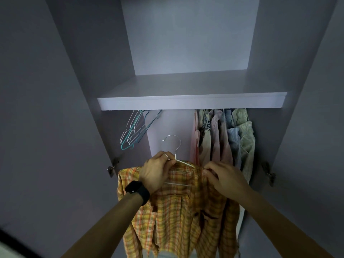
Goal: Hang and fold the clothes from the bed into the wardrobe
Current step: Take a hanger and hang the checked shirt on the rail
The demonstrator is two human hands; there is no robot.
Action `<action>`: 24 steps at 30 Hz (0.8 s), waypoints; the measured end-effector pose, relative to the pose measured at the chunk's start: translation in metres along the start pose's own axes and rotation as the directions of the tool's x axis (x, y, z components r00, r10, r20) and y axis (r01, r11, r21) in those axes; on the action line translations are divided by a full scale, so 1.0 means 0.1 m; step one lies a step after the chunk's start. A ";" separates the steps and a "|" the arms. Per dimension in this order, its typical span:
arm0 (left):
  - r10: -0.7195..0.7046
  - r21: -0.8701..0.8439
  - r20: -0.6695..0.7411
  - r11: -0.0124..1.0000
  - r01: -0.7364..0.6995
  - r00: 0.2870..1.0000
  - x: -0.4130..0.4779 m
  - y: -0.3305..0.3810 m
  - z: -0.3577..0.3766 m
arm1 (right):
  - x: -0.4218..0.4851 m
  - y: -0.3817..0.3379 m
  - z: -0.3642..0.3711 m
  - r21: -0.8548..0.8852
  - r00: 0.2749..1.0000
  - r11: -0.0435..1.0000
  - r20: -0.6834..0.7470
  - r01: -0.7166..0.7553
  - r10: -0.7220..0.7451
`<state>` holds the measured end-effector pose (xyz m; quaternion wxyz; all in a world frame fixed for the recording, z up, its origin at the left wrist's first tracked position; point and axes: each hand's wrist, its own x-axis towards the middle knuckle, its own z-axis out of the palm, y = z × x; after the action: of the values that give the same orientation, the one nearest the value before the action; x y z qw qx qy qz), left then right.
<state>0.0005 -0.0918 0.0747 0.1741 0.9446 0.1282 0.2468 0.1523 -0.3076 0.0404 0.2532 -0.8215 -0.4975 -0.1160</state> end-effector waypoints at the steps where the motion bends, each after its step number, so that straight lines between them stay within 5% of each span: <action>1: -0.006 -0.014 -0.010 1.000 0.005 1.000 0.01 0.01 0.01 | 0.01 -0.02 -0.01 0.023 1.000 1.000 -0.002 -0.009 0.009; 12: 0.010 -0.060 -0.005 0.998 -0.011 1.000 0.23 -0.15 0.06 | 0.37 -0.27 0.07 0.076 0.989 0.995 0.137 -0.070 0.059; 21: 0.003 0.037 0.107 0.999 -0.007 0.994 0.62 -0.90 -0.22 | 0.71 -0.62 0.45 -0.026 0.951 0.951 -0.009 -0.308 0.308; 24: 0.022 0.142 0.050 0.989 -0.029 0.999 0.79 -1.20 -0.39 | 0.87 -0.72 0.56 -0.044 0.918 0.917 -0.012 -0.397 0.396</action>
<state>0.0285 0.0531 0.0929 0.1058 0.9619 0.1290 0.2166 0.1274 -0.1849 0.0526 0.2533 -0.9107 -0.3176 -0.0750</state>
